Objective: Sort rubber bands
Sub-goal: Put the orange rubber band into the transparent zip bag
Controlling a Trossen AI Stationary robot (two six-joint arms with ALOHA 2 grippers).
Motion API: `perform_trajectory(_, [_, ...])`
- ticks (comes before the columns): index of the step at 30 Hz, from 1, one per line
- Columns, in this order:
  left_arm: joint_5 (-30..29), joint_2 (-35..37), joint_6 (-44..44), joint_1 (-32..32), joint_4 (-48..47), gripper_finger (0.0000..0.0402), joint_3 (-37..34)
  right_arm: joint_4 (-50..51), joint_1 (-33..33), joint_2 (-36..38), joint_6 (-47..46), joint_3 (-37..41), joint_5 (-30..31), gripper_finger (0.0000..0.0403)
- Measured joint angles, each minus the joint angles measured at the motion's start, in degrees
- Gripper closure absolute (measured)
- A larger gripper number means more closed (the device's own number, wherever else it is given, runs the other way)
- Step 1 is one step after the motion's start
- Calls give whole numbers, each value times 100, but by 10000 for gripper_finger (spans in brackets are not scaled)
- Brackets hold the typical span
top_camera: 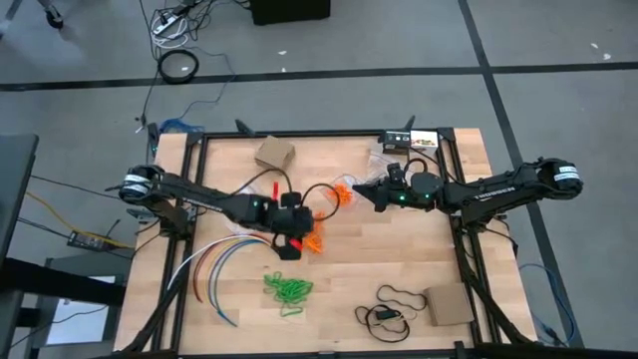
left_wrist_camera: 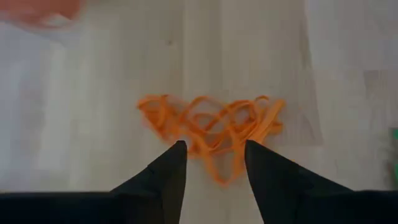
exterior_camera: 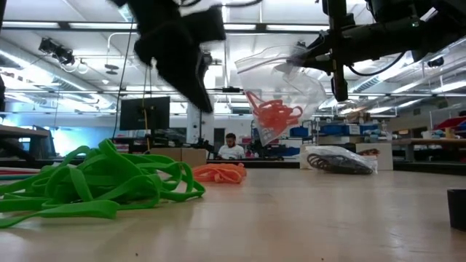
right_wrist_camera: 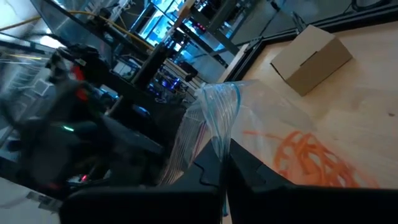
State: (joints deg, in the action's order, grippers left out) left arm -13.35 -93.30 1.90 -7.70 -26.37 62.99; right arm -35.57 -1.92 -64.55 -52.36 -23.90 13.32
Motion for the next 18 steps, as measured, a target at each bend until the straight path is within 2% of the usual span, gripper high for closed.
perform_trajectory(4, [313, 2, 19, -11, 1189, 247, -832, 2, 24, 0, -4, 0, -28, 402])
perform_trajectory(8, [506, 0, 132, 27, 2108, 265, -1350, 4, 32, 0, -4, 0, -34, 401])
perform_trajectory(12, [872, -86, 137, 70, 2772, 286, -1658, 4, 32, 0, -4, 0, -35, 402])
perform_trajectory(18, [897, -620, 136, 68, 3025, 303, -1706, 5, 36, 0, -39, 0, -37, 400])
